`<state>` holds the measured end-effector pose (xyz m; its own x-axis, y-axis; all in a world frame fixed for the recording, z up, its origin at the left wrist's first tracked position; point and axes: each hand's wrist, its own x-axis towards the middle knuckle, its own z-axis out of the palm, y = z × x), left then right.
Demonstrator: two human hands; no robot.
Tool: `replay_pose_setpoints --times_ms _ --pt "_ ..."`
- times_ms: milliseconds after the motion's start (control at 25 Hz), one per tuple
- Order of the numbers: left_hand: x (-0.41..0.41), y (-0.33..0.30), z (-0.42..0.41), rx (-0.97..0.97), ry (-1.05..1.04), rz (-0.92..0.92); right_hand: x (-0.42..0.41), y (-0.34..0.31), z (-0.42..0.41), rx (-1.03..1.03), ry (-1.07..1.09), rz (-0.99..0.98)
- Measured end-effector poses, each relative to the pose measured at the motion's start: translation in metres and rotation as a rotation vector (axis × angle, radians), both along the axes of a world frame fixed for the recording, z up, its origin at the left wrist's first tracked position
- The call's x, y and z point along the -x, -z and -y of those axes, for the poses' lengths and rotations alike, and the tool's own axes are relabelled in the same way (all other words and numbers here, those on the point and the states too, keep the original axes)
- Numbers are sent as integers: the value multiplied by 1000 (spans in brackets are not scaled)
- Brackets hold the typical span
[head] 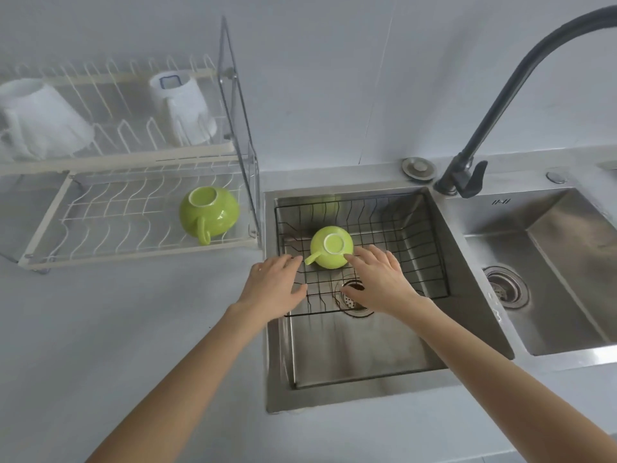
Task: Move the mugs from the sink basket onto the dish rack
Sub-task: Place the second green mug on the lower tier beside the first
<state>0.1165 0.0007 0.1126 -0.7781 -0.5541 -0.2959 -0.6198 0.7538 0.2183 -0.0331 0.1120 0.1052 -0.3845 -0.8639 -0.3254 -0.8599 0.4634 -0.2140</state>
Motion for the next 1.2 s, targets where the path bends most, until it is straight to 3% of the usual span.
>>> replay_pose_setpoints --times_ms 640,880,1200 --pt "101 56 18 -92 -90 113 95 59 16 -79 25 229" --pt "136 86 48 -222 -248 -6 112 93 46 -105 159 448" --pt "165 133 82 -408 -492 -90 116 130 83 -69 565 842"
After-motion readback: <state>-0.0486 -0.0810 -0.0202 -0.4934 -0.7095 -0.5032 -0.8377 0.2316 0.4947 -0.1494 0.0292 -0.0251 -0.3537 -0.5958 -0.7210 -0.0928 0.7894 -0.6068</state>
